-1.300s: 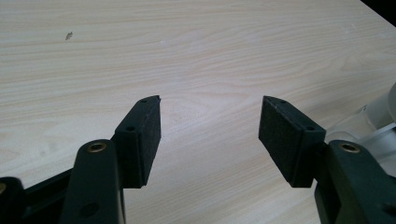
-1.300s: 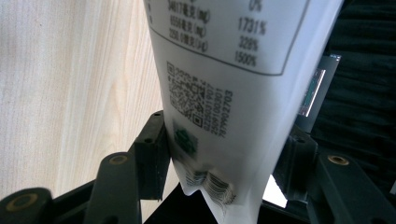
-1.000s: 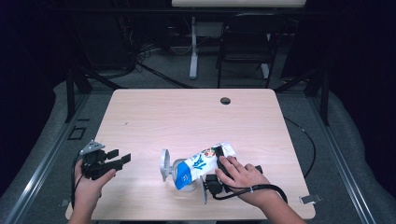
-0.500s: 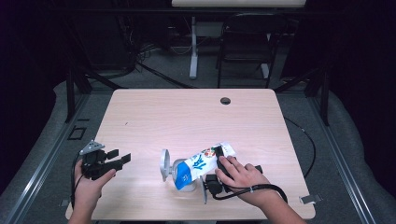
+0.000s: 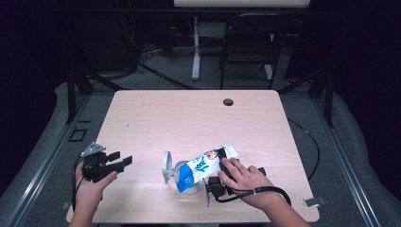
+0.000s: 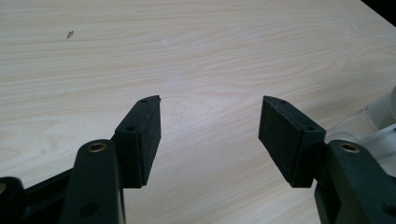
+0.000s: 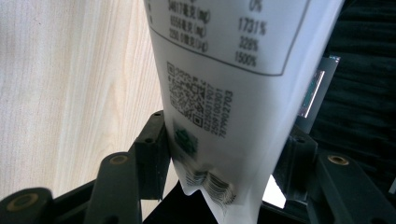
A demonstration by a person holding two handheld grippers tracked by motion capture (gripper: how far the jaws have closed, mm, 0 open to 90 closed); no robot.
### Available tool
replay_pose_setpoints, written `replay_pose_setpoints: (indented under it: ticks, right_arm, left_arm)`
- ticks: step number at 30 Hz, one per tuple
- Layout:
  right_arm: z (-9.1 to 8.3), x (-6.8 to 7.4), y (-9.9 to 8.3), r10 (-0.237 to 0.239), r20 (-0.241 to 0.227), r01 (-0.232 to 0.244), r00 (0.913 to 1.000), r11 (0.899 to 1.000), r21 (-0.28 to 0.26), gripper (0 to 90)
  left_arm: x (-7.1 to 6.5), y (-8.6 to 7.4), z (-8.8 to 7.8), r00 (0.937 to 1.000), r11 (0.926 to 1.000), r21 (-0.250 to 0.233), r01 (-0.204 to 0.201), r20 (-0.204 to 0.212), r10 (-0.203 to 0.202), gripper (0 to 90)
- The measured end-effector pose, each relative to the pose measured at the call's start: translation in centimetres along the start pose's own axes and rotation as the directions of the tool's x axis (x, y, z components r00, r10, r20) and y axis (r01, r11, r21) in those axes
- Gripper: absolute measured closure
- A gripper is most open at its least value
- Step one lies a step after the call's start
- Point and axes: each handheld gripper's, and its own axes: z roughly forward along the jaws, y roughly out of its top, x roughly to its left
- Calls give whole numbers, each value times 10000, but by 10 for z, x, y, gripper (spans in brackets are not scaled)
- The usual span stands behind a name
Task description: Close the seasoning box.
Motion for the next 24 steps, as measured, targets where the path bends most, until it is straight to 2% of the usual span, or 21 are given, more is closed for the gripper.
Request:
replay_pose_setpoints:
  ticks: [24]
  right_arm:
    - [0,-1,0,-142,-2,142,9999,9999,27,461]
  left_arm:
    - [1,-1,0,10000,10000,-40,52,-49,-52,394]
